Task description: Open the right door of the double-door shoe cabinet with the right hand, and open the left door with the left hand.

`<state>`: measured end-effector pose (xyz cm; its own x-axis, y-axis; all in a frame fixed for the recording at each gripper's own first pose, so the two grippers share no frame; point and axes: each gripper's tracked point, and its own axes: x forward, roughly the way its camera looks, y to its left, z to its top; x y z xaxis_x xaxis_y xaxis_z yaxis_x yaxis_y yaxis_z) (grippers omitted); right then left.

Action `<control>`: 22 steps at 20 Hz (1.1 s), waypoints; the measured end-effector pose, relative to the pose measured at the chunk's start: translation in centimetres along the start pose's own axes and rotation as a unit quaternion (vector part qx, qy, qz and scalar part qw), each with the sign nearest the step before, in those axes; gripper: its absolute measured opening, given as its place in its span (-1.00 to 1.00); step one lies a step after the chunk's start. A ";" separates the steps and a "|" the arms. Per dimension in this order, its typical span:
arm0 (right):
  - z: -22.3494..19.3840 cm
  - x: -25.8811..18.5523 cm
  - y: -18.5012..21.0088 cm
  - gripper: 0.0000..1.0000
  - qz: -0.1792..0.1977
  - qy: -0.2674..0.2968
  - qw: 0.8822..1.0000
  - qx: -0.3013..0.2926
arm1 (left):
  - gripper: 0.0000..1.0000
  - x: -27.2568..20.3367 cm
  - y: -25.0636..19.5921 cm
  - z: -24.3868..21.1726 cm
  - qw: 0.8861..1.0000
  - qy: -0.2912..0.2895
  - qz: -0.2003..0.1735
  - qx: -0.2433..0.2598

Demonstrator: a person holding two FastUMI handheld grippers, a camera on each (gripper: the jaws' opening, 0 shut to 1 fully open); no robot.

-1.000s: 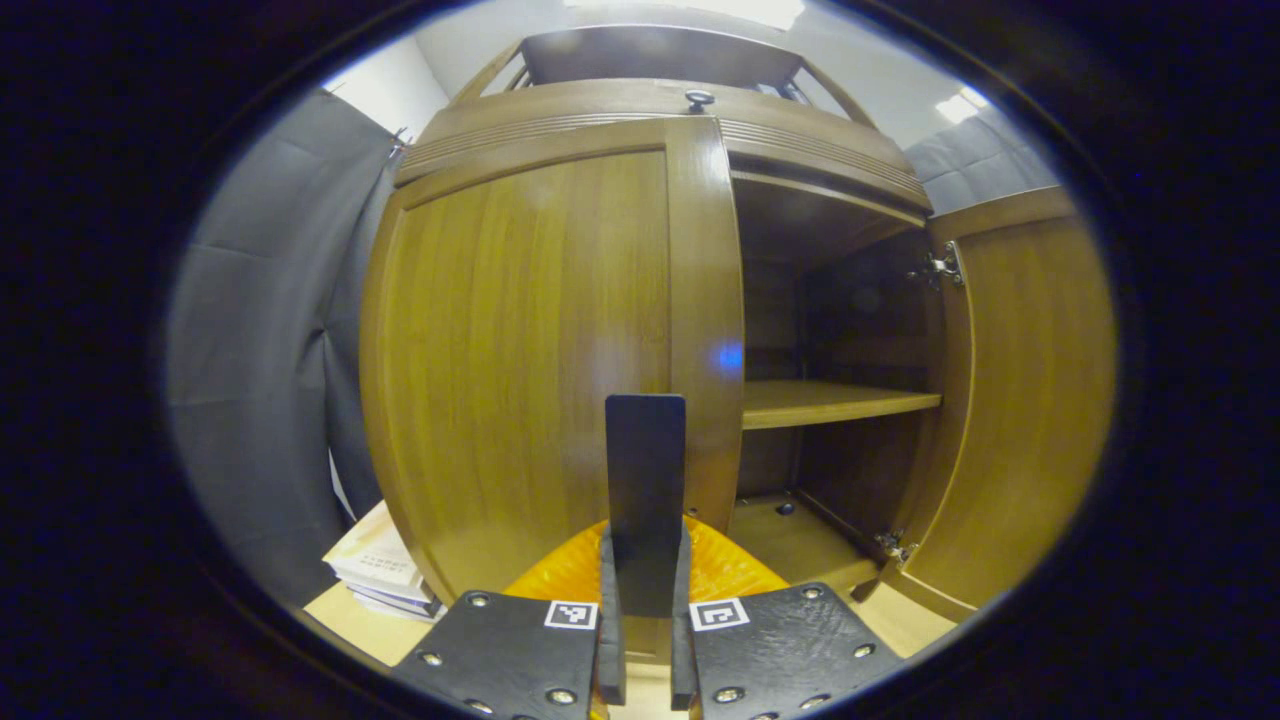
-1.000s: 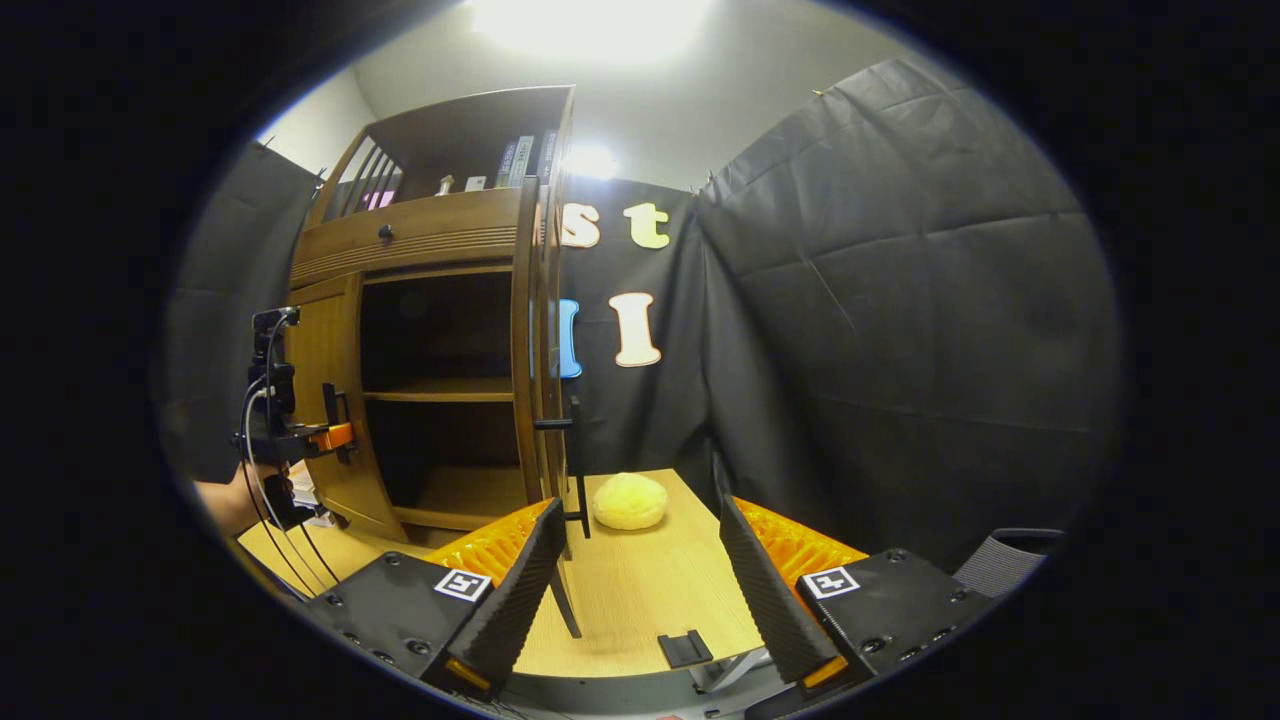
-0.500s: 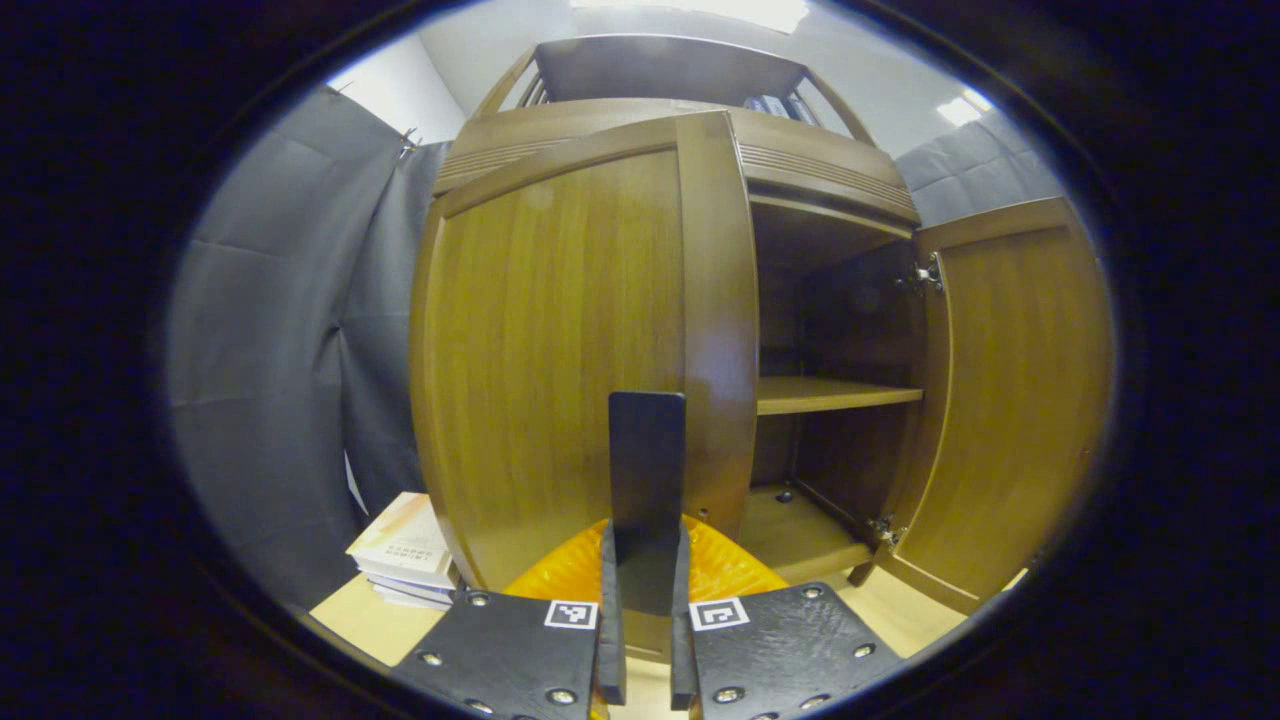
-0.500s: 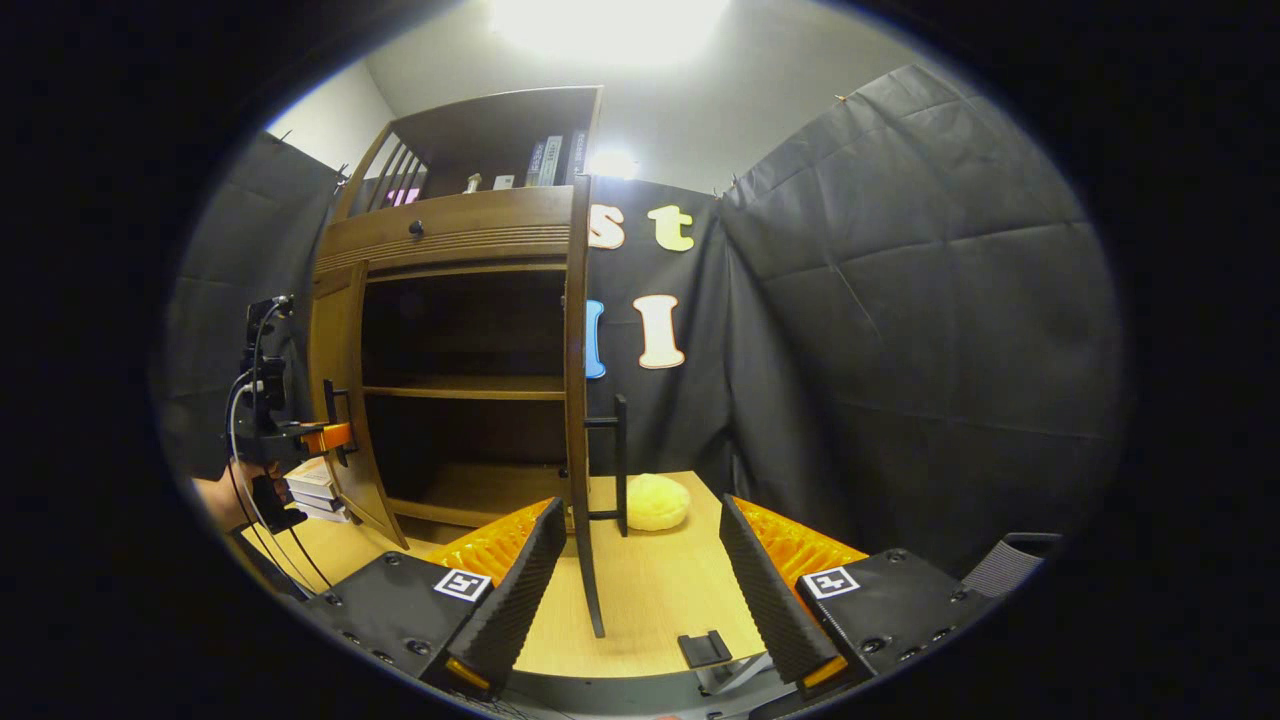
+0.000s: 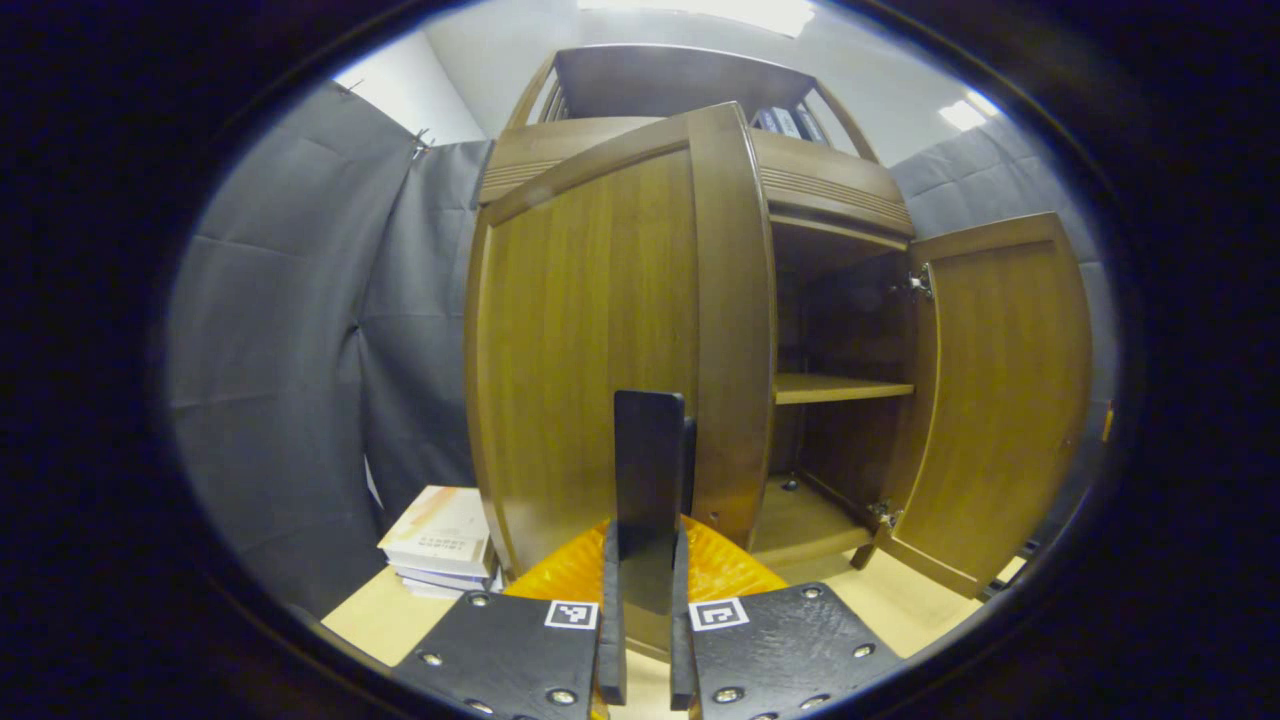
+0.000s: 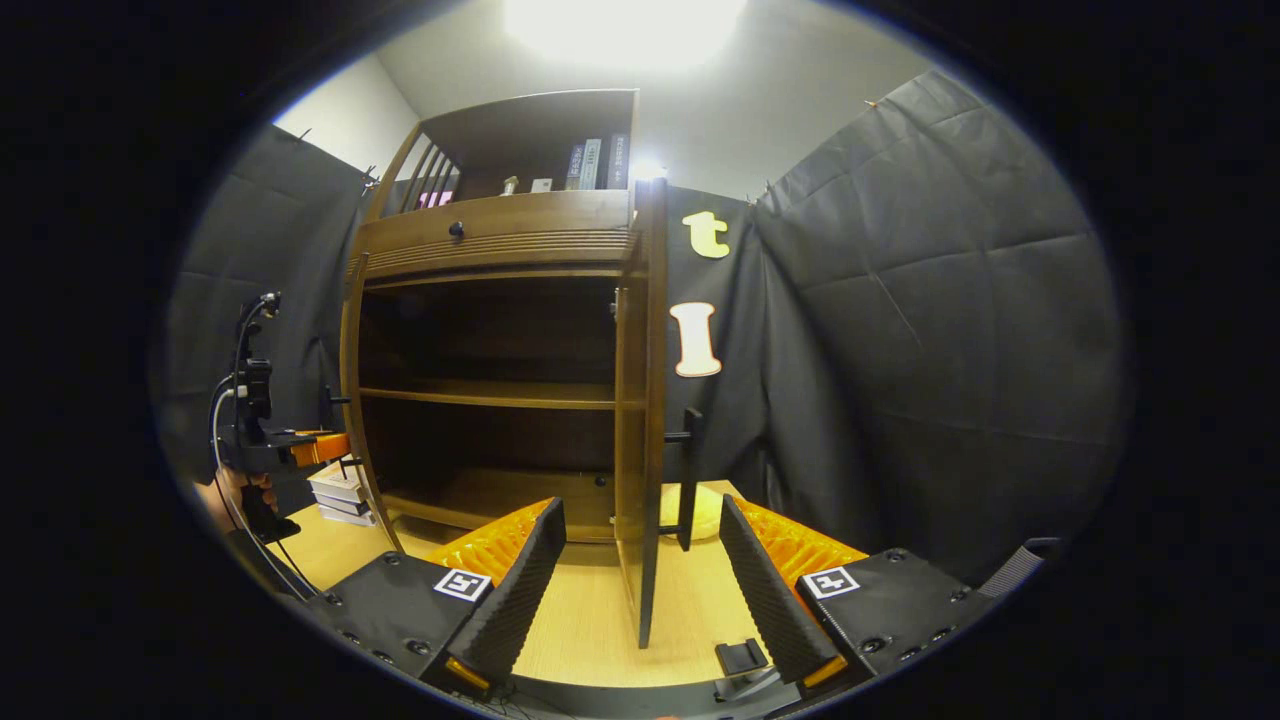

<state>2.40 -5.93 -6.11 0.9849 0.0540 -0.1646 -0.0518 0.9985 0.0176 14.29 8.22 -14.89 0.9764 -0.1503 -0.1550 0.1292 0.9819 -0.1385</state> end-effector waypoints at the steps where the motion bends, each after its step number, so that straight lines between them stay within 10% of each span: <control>1: 0.2 0.1 0.5 0.84 0.005 -0.002 1.000 0.000 | -0.58 -0.4 0.5 -0.1 1.000 0.000 0.001 0.000; 22: 1.6 1.3 9.9 0.94 0.071 -0.023 0.997 0.003 | -0.58 -6.1 12.1 -0.9 0.999 -0.001 0.032 -0.011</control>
<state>3.46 4.03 -4.56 0.9742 0.1942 -0.1149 -0.1903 0.9807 0.0437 9.71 20.87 -16.50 0.9829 -0.0878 -0.1617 0.0633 0.9865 -0.1509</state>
